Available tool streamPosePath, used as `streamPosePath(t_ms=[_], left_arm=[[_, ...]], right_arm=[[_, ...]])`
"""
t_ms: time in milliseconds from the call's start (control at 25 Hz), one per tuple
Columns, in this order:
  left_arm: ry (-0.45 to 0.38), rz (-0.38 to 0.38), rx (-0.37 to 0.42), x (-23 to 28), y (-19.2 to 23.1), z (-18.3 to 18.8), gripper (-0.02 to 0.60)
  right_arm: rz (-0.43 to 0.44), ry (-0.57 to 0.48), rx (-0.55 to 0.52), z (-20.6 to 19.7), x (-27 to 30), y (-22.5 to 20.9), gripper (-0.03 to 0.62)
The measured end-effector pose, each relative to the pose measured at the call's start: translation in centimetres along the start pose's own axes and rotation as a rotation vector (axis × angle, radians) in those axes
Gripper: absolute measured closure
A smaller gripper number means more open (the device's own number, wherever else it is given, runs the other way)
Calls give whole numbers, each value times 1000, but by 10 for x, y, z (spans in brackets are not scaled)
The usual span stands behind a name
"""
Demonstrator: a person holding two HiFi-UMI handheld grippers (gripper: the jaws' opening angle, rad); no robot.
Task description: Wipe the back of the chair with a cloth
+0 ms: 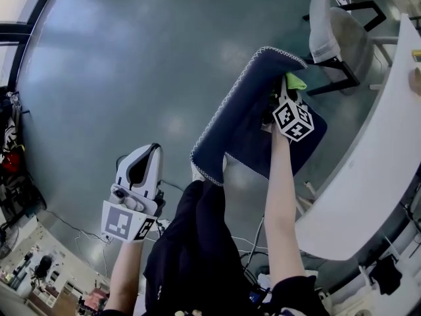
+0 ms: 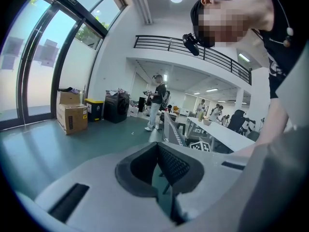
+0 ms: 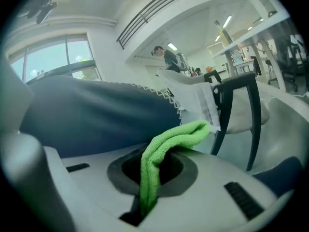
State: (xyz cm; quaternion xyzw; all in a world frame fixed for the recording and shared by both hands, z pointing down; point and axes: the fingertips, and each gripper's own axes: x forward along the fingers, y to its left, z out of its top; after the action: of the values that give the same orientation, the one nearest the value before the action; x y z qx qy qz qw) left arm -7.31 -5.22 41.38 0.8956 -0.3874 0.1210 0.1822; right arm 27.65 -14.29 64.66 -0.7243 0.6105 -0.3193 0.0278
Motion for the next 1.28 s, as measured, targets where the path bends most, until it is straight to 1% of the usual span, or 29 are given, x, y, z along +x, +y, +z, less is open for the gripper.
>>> streamPosePath(t_ms=[80, 160, 360, 440, 560, 720, 840, 1080, 1200, 1280], left_arm=[[4, -2, -4, 3, 0, -2, 583], [3, -5, -2, 8, 1, 0, 583], [-8, -6, 3, 13, 1, 6, 583], [-13, -6, 0, 14, -1, 8, 583], [-21, -9, -3, 14, -5, 10, 583], [-32, -14, -3, 14, -9, 14, 583], [-50, -17, -4, 15, -12, 20, 583], [-69, -17, -6, 10, -15, 24, 583], [-71, -10, -14, 4, -13, 23, 583], [-73, -1, -24, 0, -12, 22, 583]], right_arm=[[7, -29, -14, 14, -5, 6, 574], [26, -80, -6, 31, -11, 15, 574], [108, -169, 2, 65, -26, 50, 574], [145, -188, -22, 75, -31, 67, 574], [222, -203, -106, 87, -39, 102, 574], [331, -193, -235, 92, -52, 149, 574], [390, -184, -283, 92, -64, 172, 574], [491, -182, -308, 89, -93, 204, 574], [560, -183, -305, 84, -114, 222, 574], [620, -179, -289, 79, -129, 235, 574]])
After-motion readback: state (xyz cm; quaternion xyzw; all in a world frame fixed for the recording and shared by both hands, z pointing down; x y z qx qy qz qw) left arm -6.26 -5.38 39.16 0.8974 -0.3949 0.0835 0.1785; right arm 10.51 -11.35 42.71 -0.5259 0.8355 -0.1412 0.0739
